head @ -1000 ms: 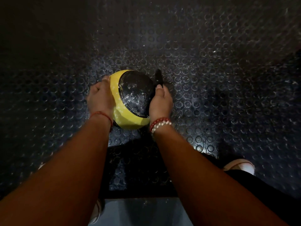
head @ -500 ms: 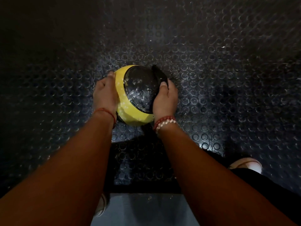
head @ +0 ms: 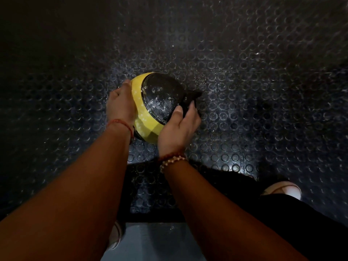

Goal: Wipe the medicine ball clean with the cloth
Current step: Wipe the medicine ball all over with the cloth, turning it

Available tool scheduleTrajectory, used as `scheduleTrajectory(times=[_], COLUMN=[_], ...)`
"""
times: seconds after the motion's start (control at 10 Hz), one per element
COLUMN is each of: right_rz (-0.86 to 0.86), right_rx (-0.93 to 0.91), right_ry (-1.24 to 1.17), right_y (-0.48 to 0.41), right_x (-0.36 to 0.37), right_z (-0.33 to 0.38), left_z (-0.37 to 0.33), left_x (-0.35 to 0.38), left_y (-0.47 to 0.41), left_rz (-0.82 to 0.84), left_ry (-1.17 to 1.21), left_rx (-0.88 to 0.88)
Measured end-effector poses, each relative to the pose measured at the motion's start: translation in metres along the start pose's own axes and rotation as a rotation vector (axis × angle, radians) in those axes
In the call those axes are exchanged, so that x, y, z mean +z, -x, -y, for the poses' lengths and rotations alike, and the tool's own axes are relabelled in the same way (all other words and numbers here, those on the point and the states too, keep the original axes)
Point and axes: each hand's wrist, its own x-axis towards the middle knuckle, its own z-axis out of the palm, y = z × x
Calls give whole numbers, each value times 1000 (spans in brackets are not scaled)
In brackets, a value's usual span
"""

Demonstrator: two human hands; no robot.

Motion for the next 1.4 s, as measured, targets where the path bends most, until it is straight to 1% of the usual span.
scheduleTrajectory(times=[0.1, 0.2, 0.3, 0.4, 0.5, 0.6, 0.7, 0.8, 0.9, 1.0, 1.1, 1.2, 1.3, 1.4], right_rz=[53, 97, 205, 182, 36, -46, 14, 81, 179, 242, 317, 283, 171, 121], right_rx=[-51, 142, 499, 649, 493, 197, -73, -264, -412, -410, -238, -172, -236, -429], right_ry=[44, -18, -171, -278, -195, -115, -26, 123, 283, 338, 340, 270, 206, 233], right_y=[-19, -52, -77, -68, -40, -12, 3, 2, -17, -49, -74, -70, -36, -11], right_x=[-1, -2, -7, -6, -1, 1, 2, 1, -2, -2, -2, -10, -19, -23], right_z=[6, 4, -10, -24, -17, -7, -4, -1, 7, 24, 30, 20, -2, -16], left_z=[4, 4, 1, 4, -1, 0, -3, -1, 1, 4, 3, 20, 31, 20], left_x=[3, 4, 1, -1, 1, 6, 5, 6, 6, 12, 8, 10, 15, 15], left_y=[1, 0, -2, -11, -7, -7, -7, -8, -10, -10, -3, -19, -31, -22], left_rz=[22, 5, 21, 10, 17, 38, 7, -6, 3, -11, 87, 168, 230, 245], left_ry=[-67, -125, -203, -192, -222, -204, -228, -250, -197, -200, 26, 181, 117, 59], left_rx=[68, 113, 98, 65, 56, 77, 63, 68, 20, 70, 7, -91, -88, -59])
